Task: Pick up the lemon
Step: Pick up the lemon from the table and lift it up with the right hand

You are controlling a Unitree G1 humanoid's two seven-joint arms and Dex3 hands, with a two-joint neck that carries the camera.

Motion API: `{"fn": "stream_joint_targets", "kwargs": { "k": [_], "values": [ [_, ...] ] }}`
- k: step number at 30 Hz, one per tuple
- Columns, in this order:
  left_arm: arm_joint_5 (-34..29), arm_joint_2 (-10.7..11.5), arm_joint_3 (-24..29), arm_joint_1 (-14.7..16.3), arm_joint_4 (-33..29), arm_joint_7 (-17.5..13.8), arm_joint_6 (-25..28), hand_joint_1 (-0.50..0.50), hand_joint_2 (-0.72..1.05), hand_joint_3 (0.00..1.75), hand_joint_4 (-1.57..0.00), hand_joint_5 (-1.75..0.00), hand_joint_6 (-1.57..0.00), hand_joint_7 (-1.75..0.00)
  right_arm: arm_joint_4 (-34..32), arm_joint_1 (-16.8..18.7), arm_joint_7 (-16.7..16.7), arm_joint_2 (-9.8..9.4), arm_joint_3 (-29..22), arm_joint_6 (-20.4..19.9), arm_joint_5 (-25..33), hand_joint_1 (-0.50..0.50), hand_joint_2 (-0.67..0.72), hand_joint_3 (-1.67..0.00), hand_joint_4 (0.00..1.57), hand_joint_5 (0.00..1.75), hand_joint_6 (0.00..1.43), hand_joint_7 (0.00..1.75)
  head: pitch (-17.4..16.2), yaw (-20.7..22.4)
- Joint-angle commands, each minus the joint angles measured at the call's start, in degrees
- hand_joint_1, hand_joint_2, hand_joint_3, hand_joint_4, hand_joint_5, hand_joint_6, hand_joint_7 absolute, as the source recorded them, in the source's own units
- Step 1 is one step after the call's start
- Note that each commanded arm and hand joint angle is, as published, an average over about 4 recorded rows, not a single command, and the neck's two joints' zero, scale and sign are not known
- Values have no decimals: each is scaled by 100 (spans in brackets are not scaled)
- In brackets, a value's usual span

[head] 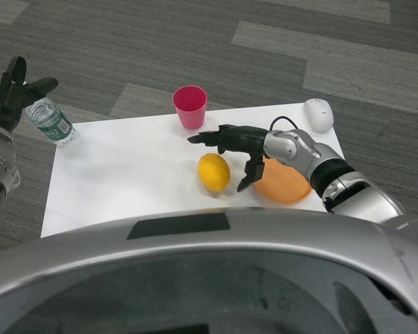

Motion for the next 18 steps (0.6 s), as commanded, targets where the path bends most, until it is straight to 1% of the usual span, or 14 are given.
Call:
{"fn": "stream_joint_targets", "kwargs": {
  "k": [1,2,3,5,7,9,13,14,17,18],
  "values": [
    [-20,61,35,17,15,14,13,50,96,9,0,0,0,0,-79,-144,16,-33,16,105,86,15,20,-10,0,138,0,0,1,1],
    [-20,61,35,19,15,14,13,50,96,9,0,0,0,0,-96,-144,16,-31,23,120,90,17,22,-8,0,133,0,0,5,0],
    [-20,61,35,21,15,14,11,50,96,9,0,0,0,0,-116,-144,16,-31,34,136,97,17,22,-8,0,131,0,0,7,0],
    [-20,61,37,23,15,14,8,50,96,9,0,0,0,0,-147,-142,16,-31,49,158,110,15,22,-12,0,121,0,0,14,2],
    [-20,61,42,26,15,14,11,50,96,9,0,0,0,0,-162,-135,11,-33,53,164,128,12,19,-16,0,116,0,0,15,6],
    [-20,61,46,30,15,14,11,50,96,9,0,0,0,0,-169,-122,-15,-37,53,164,158,10,12,-16,0,112,0,0,15,6],
    [-20,61,53,32,15,14,11,50,96,9,-1,0,0,0,-171,-93,-101,-40,49,164,213,-3,-8,-30,3,90,0,0,12,7],
    [-20,61,53,32,15,14,13,50,96,9,-2,0,0,0,-171,-91,-112,-40,49,164,218,-5,-11,-32,3,85,0,0,12,7],
    [-20,61,53,32,15,14,13,50,96,9,-4,0,0,0,-167,-91,-114,-37,62,164,226,-8,-16,-32,3,78,0,0,14,-1],
    [-20,61,53,32,15,14,13,50,96,9,-4,0,0,0,-162,-91,-112,-35,67,164,231,-8,-16,-32,3,78,0,0,15,-4]
  ]
}}
